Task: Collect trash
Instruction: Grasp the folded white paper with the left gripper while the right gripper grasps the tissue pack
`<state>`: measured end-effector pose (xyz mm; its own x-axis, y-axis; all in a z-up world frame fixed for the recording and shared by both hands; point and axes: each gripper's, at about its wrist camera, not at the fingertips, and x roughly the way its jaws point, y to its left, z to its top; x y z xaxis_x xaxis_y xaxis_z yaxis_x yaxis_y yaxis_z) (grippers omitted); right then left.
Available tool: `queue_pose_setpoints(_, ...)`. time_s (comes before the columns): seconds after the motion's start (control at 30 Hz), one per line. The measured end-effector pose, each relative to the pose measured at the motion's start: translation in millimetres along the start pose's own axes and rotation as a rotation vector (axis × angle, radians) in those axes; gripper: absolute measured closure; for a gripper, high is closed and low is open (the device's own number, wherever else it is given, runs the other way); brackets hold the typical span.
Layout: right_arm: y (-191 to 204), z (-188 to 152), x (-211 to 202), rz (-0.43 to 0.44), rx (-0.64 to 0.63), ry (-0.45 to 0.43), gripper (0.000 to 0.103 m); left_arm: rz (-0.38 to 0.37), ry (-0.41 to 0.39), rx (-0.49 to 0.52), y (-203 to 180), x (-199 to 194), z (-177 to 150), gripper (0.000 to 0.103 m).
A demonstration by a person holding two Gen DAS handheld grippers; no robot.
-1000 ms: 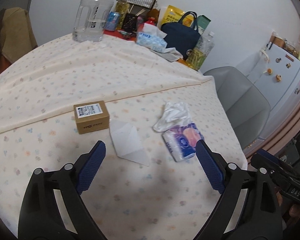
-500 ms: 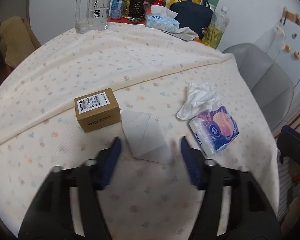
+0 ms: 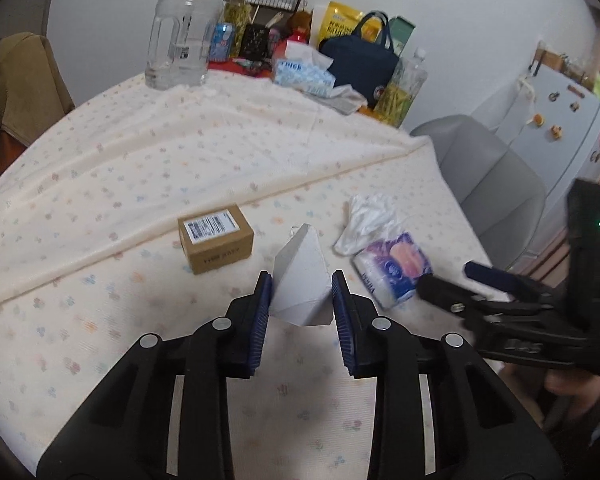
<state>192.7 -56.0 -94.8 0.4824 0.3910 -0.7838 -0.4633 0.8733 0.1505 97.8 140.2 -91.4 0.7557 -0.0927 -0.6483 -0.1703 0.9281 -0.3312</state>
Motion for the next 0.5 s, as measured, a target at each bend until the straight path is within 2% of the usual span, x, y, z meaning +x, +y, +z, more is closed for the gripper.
queue_pose_setpoints(0.13,13,1,18,-0.002,-0.031,0.022,0.008,0.013,-0.025,-0.013,7,-9,6,0.073)
queue_pose_setpoints(0.17,16,0,25,-0.006,-0.038,0.038,0.014,0.022,-0.029,-0.015,8,-11,8,0.073)
queue_pose_setpoints(0.23,20,-5,33,-0.021,-0.06,0.064,0.034,0.031,-0.037,-0.018,9,-14,10,0.073)
queue_pose_setpoints(0.27,21,-6,29,-0.013,-0.067,0.049,0.05,0.036,-0.04,-0.019,9,-15,10,0.073)
queue_pose_setpoints(0.33,17,-8,22,0.034,-0.051,0.063,0.065,0.039,-0.044,-0.015,7,-17,8,0.072)
queue_pose_setpoints(0.4,11,-11,12,0.046,-0.052,0.055,0.086,0.036,-0.045,-0.011,2,-17,7,0.072)
queue_pose_setpoints(0.5,-3,-20,-4,0.071,-0.032,0.051,0.087,0.018,-0.046,0.007,-9,-16,7,0.072)
